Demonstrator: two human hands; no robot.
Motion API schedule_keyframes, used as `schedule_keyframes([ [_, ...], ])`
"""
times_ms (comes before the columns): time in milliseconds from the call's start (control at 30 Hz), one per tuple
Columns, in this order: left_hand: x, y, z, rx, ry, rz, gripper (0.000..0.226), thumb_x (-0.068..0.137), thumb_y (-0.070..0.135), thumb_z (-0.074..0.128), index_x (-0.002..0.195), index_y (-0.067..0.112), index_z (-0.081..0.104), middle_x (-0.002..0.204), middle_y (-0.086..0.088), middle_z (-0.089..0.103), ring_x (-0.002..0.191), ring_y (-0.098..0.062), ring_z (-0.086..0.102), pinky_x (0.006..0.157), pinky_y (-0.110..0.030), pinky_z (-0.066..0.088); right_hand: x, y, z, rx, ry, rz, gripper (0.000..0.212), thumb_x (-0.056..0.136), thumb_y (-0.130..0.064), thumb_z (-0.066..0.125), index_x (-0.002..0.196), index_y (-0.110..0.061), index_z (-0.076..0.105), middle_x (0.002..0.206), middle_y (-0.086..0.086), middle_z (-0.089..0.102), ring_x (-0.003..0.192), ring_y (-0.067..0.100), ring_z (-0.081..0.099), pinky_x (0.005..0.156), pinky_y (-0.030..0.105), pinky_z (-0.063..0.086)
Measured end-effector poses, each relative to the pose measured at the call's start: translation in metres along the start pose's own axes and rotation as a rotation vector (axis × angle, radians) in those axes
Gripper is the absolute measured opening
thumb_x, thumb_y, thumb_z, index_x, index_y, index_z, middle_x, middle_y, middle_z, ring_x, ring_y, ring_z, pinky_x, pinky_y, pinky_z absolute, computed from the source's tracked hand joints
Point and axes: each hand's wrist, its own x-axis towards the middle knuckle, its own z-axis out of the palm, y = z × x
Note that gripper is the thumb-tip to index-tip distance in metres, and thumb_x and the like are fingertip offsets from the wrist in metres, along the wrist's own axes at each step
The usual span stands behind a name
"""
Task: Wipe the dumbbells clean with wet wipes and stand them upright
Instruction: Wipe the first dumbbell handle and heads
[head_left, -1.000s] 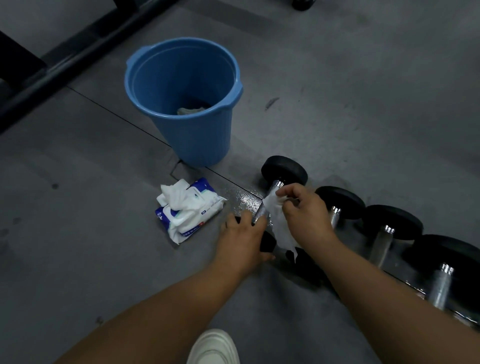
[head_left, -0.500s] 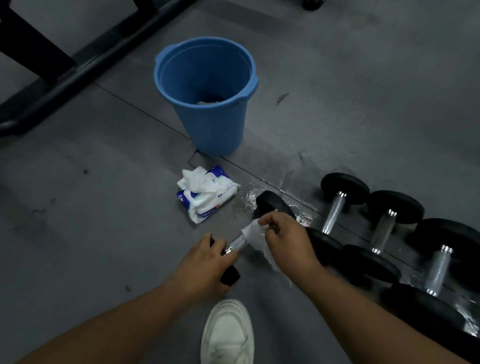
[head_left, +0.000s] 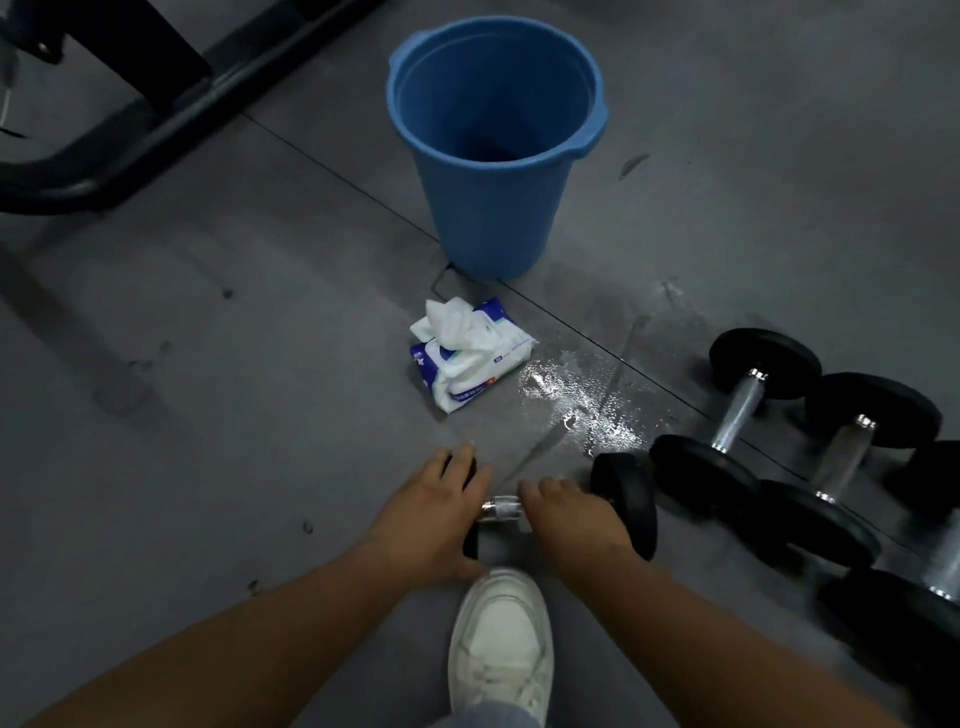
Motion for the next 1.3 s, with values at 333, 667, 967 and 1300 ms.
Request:
schedule_keyframes([
  [333,0.022,0.007,-0.007,0.064,0.052,0.188,0.089,0.053,0.079,0.063,0.115,0.016,0.054,0.126,-0.005,0.049,0.108,-0.024,0.050,0.089,-0.037,0.051,-0.004,0.026,0.010,-0.003,-0.004,0.099,0.024,0.090,-0.016,0.053,0.114,-0.017,0.050,0.116,0.005,0.061,0.108,0.028,0.061,0.069,0.030,0.033],
  [667,0.065,0.163,-0.012,0.164,0.012,0.508,0.093,0.061,0.067,0.075,0.127,0.009,0.046,0.137,-0.014,0.042,0.118,-0.032,0.044,0.098,-0.042,0.045,-0.131,0.125,0.052,0.099,0.015,0.422,0.020,0.094,-0.024,0.046,0.114,-0.023,0.048,0.117,0.001,0.062,0.108,0.024,0.061,0.078,0.032,0.045],
  [967,0.089,0.253,-0.006,0.315,0.011,0.608,0.093,0.062,0.068,0.076,0.126,0.007,0.045,0.135,-0.017,0.041,0.115,-0.034,0.044,0.098,-0.044,0.043,-0.185,0.182,0.091,0.182,0.104,0.551,0.023,0.092,-0.019,0.048,0.114,-0.022,0.048,0.118,0.001,0.059,0.108,0.024,0.059,0.075,0.033,0.045],
  [1300,0.079,0.259,-0.006,0.298,-0.147,0.532,0.119,0.069,0.052,0.082,0.155,0.013,0.009,0.161,-0.015,0.006,0.147,-0.035,0.009,0.121,-0.040,0.015,-0.191,0.164,0.099,0.398,0.205,0.644,0.026,0.092,-0.020,0.049,0.118,-0.018,0.051,0.120,0.004,0.057,0.108,0.022,0.059,0.081,0.034,0.047],
])
